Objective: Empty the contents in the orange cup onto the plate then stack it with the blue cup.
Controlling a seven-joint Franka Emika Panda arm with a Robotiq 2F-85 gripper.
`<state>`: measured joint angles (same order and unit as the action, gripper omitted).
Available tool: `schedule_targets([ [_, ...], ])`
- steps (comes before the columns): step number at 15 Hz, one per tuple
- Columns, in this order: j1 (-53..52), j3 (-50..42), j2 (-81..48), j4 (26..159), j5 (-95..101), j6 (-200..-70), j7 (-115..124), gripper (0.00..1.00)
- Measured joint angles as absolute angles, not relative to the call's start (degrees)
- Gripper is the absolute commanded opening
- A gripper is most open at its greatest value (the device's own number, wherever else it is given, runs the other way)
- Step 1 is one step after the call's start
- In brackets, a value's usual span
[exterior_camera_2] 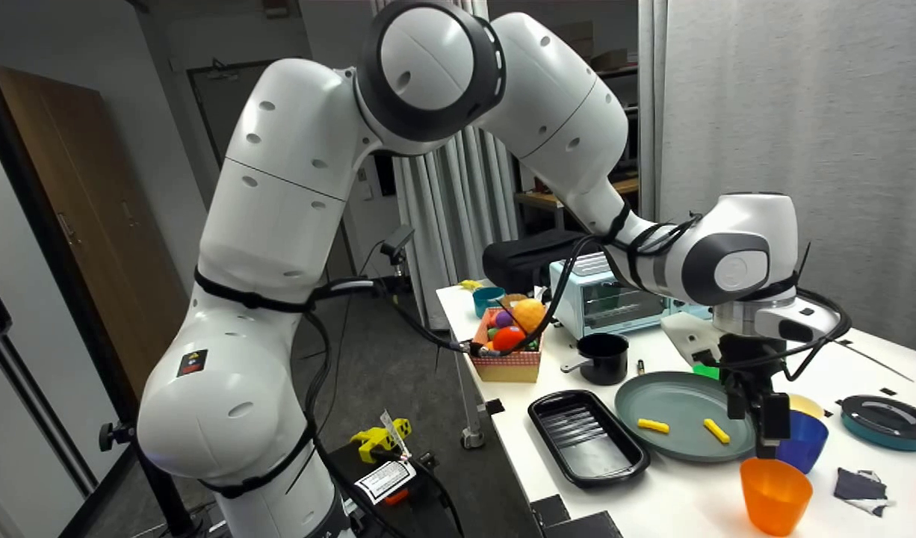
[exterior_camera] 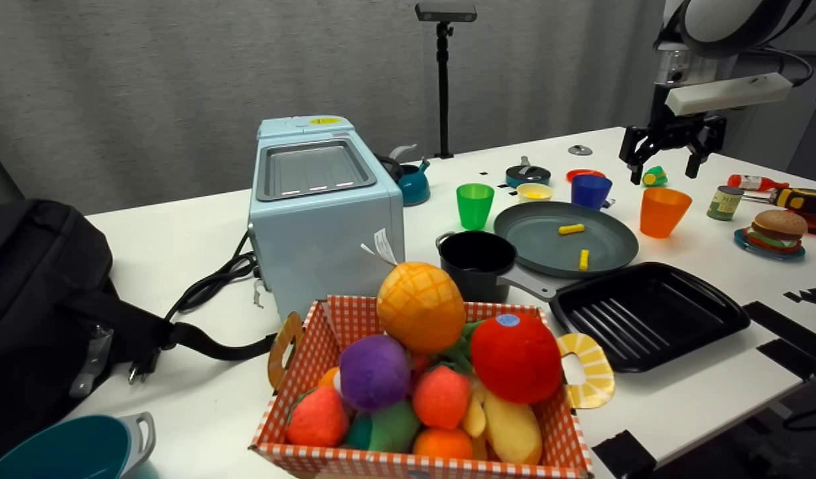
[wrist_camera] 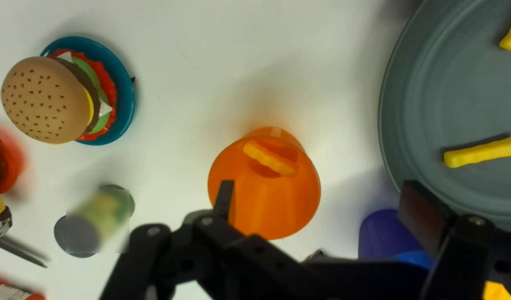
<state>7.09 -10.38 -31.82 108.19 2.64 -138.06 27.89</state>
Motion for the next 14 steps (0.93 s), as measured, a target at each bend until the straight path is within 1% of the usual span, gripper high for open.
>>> schedule_targets([
  [5, 6.9, -10.4, -34.8, 107.3, 2.5, -140.6, 28.1, 1.0],
  [13, 6.7, -10.6, -38.9, 104.2, 2.3, -140.7, 29.4, 1.0],
  [14, 6.6, -10.8, -39.4, 103.6, 2.3, -140.7, 29.6, 0.99],
])
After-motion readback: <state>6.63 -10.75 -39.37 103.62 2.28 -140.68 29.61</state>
